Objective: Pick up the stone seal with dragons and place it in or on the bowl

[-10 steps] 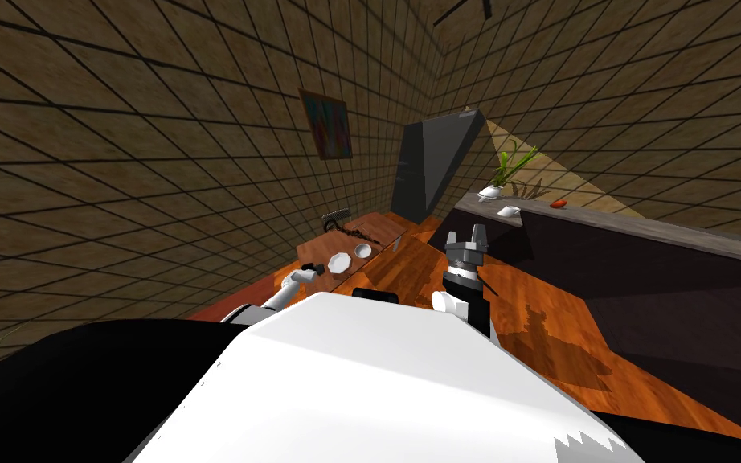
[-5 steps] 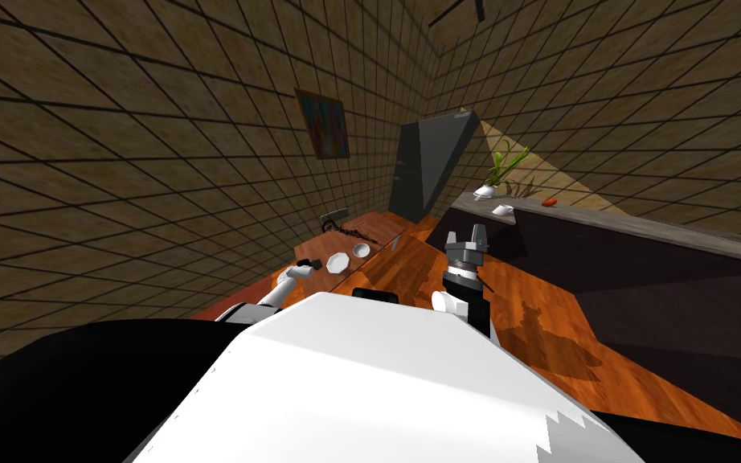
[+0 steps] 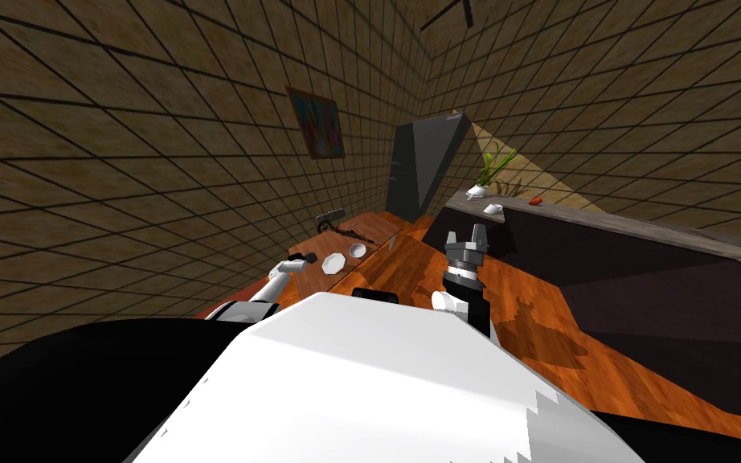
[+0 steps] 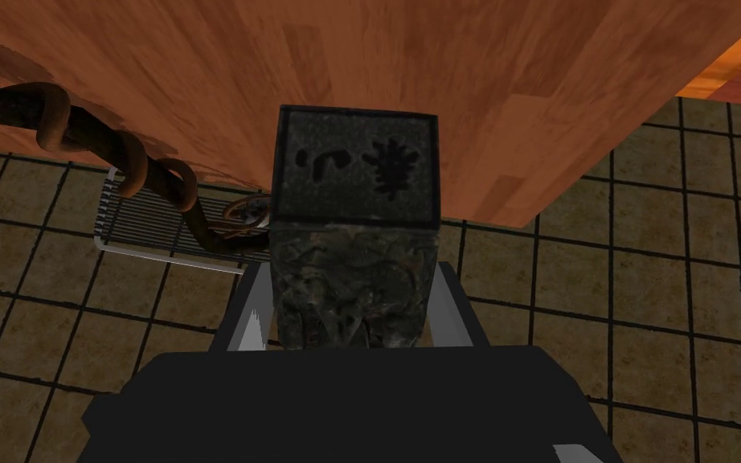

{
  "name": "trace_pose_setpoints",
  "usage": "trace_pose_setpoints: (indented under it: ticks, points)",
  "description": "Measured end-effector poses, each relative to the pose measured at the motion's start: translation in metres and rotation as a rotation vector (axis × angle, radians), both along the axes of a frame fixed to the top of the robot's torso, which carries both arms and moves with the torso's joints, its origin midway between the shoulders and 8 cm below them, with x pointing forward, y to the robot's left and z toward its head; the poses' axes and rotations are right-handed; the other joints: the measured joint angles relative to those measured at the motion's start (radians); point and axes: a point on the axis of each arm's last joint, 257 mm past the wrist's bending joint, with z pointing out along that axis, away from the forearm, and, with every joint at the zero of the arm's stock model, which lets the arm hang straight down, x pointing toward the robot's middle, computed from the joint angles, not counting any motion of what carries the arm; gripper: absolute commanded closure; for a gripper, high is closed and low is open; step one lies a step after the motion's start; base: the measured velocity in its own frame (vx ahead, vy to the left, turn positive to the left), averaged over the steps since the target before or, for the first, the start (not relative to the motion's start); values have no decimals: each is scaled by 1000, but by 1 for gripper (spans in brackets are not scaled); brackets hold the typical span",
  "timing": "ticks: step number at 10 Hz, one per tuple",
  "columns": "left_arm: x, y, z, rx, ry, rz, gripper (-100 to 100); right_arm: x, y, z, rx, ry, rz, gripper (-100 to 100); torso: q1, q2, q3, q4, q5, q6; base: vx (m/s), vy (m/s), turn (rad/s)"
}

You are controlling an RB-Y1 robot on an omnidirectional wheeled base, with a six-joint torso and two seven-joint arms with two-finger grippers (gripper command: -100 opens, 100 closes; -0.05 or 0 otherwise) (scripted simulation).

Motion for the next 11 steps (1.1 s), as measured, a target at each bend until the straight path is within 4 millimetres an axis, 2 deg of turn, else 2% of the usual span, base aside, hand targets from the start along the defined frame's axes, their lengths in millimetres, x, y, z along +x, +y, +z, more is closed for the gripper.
trace_pose_setpoints:
  ticks: [3,7,9,11]
  points:
    - [21,14,31,16,-44,3,100,0,0,0,0,0,0,0,-1,-3,-2,0,-1,0,53,-79,8]
    - [39,11,54,10,-63,-6,100,0,0,0,0,0,0,0,-1,-4,-2,-1,0,-1,65,-74,32]
    - [43,-2,52,-15,-53,-17,100,0,0,0,0,0,0,0,-4,-6,-4,-2,0,-1,119,-127,51]
    - [47,-25,38,-53,-24,-37,100,0,0,0,0,0,0,0,-4,-8,-6,-3,0,-1,120,-113,24]
